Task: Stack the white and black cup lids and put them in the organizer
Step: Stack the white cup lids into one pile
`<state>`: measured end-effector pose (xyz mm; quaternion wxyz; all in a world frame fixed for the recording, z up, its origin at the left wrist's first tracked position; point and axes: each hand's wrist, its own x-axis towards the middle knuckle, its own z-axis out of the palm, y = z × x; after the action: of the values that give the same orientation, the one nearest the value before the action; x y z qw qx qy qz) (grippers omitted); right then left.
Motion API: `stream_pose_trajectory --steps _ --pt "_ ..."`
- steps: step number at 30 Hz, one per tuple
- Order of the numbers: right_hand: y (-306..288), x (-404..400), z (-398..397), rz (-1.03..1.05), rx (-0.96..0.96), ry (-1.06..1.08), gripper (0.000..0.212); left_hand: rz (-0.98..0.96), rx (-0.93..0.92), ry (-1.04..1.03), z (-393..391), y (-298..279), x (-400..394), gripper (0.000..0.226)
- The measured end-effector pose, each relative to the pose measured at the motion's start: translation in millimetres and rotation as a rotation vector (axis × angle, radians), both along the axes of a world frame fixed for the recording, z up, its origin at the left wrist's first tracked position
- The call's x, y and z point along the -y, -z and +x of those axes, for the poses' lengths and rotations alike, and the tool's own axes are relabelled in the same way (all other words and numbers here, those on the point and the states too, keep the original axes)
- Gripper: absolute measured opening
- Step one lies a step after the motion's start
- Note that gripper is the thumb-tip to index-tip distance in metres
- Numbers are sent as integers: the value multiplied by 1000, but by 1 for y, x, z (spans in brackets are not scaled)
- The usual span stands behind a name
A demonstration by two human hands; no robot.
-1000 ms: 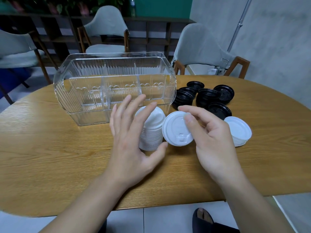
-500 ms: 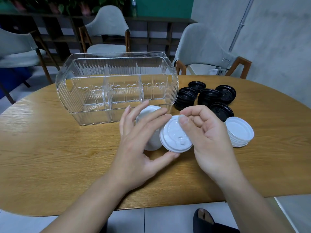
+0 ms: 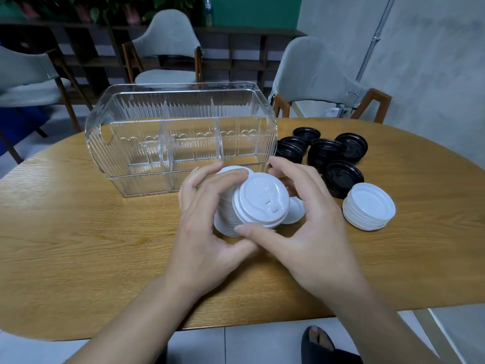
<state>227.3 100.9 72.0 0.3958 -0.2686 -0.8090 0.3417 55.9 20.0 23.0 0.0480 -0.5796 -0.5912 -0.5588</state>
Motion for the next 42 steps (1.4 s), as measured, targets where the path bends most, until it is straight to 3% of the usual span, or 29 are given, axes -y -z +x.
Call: stream_pose_trajectory --steps 5,9,11,24,35,42 --pt "1 -5 -1 -82 -65 34 84 -77 18 -26 -3 -2 -1 87" --pt "3 -11 -4 -140 -98 47 57 -217 270 -31 -13 2 -5 116" --pt "4 -13 -7 -155 -75 44 54 -243 340 11 -17 4 -5 121" --pt "12 -20 -21 -60 40 -109 47 -327 335 165 -11 -2 -3 101" --pt "13 -27 -13 -188 -33 -185 51 -308 335 195 -10 -2 -3 99" --pt "12 -18 -17 -151 -13 -51 52 -332 338 149 -9 -2 -3 104"
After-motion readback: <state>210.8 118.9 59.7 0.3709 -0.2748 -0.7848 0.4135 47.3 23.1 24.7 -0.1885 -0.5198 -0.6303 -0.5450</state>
